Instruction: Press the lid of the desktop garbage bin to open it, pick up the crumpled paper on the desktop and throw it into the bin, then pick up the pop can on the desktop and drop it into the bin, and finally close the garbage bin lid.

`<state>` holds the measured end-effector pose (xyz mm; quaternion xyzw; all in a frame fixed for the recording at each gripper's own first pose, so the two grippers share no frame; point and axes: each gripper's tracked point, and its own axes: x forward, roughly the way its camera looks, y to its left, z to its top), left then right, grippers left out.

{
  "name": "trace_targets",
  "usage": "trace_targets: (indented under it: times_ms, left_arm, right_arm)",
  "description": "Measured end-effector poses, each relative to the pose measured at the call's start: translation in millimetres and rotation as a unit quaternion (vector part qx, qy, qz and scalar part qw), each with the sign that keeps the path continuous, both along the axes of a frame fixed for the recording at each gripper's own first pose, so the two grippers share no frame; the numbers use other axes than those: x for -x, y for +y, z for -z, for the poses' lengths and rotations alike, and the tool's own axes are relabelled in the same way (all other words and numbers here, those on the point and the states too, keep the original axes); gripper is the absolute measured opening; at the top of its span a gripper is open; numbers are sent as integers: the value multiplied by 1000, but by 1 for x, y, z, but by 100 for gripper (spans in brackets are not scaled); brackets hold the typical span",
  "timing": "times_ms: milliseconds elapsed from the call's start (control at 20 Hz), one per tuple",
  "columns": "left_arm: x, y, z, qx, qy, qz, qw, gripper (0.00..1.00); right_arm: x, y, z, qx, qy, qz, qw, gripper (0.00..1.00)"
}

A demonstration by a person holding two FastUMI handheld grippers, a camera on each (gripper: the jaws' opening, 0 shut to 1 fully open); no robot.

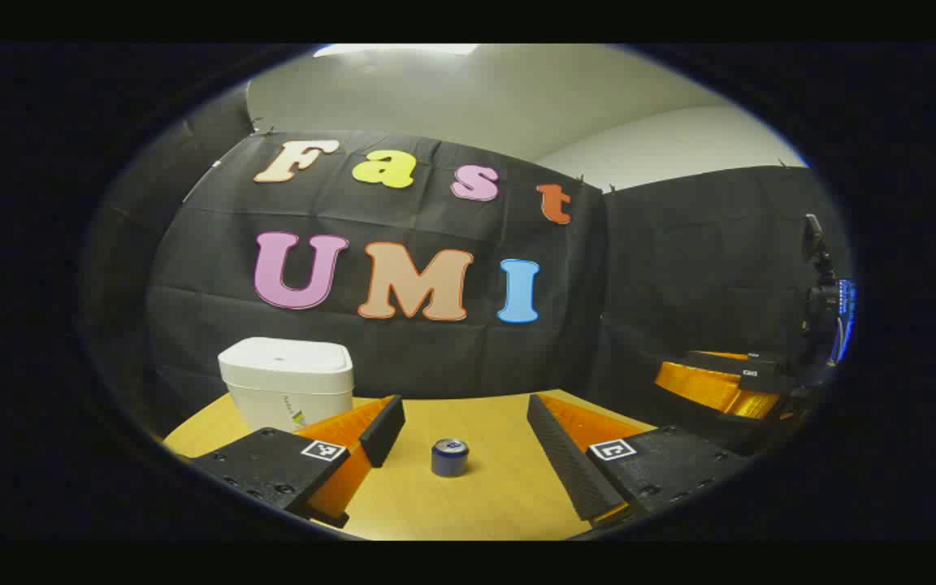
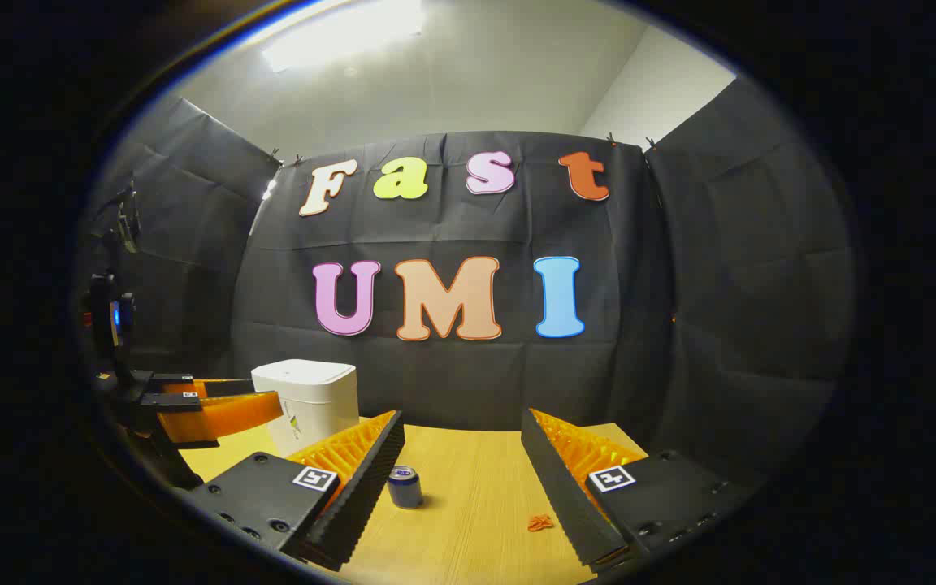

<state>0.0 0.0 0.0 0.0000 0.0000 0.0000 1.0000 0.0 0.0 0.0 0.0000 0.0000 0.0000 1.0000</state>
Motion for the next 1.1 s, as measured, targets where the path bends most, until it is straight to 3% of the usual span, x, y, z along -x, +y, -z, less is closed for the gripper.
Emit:
trace_targets:
  times_ms: [300, 1100]
  left_arm:
    - [-2, 1, -2, -8, -8, -16, 1000, 93]
    - [-4, -17, 9, -13, 10, 10, 1000, 93]
  right_arm:
    - [-7, -11, -1, -15, -4, 13, 1000, 96]
    - [-1, -7, 9, -18, 5, 17, 1000, 96]
